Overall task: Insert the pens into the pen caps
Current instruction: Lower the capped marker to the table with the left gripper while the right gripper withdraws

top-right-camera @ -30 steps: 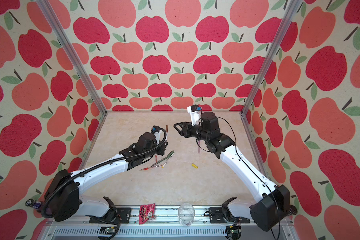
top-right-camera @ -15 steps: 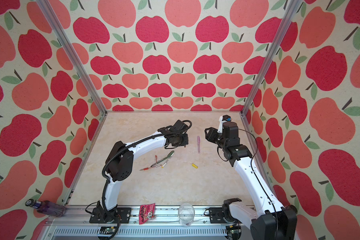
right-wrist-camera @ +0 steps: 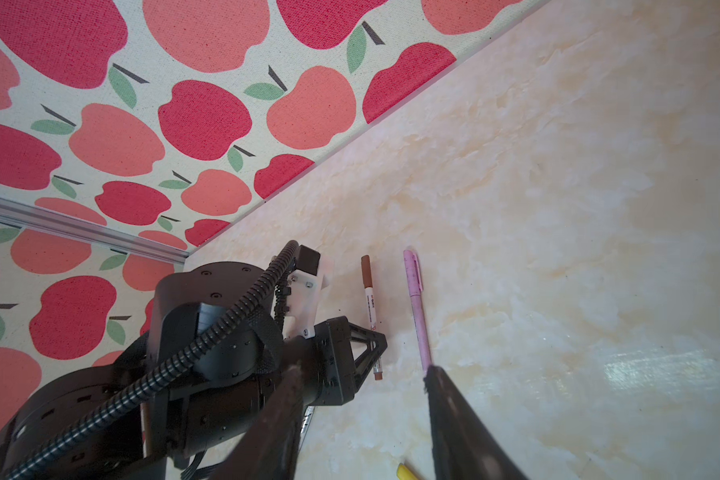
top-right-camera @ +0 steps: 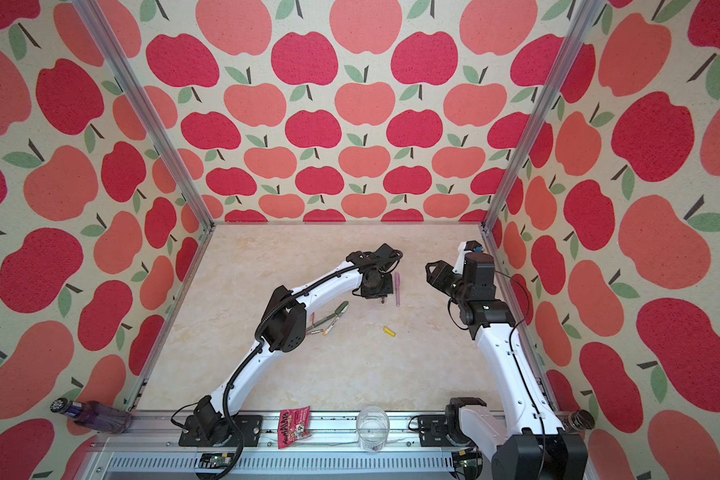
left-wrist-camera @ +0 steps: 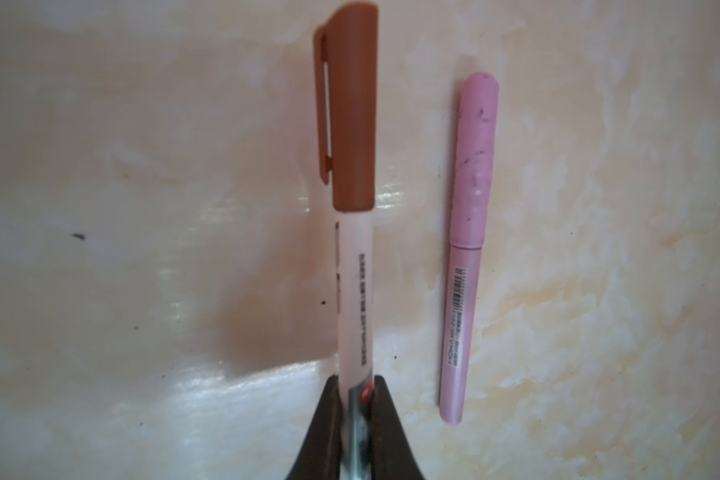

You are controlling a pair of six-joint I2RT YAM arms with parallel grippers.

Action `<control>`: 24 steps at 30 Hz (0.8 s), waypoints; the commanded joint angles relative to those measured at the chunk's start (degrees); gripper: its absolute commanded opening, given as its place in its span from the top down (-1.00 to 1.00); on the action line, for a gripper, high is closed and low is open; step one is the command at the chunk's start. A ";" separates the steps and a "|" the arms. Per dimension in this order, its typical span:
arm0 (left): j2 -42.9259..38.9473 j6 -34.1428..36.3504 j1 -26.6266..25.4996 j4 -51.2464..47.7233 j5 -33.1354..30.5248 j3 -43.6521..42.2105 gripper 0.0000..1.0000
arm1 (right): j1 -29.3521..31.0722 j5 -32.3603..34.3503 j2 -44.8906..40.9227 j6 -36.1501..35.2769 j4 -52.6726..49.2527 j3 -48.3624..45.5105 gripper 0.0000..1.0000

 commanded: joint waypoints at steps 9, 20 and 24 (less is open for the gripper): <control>3.86 -4.89 -0.26 -5.76 3.55 3.64 0.86 | -0.23 -3.01 -1.65 1.75 3.73 -1.95 -0.01; 4.58 -4.47 -0.36 -6.75 4.36 3.65 0.63 | -0.24 -4.50 -1.73 2.87 5.49 -2.75 -0.01; 4.62 -4.01 -0.36 -7.39 4.04 3.54 0.56 | -0.26 -4.82 -1.67 3.20 6.01 -2.67 -0.01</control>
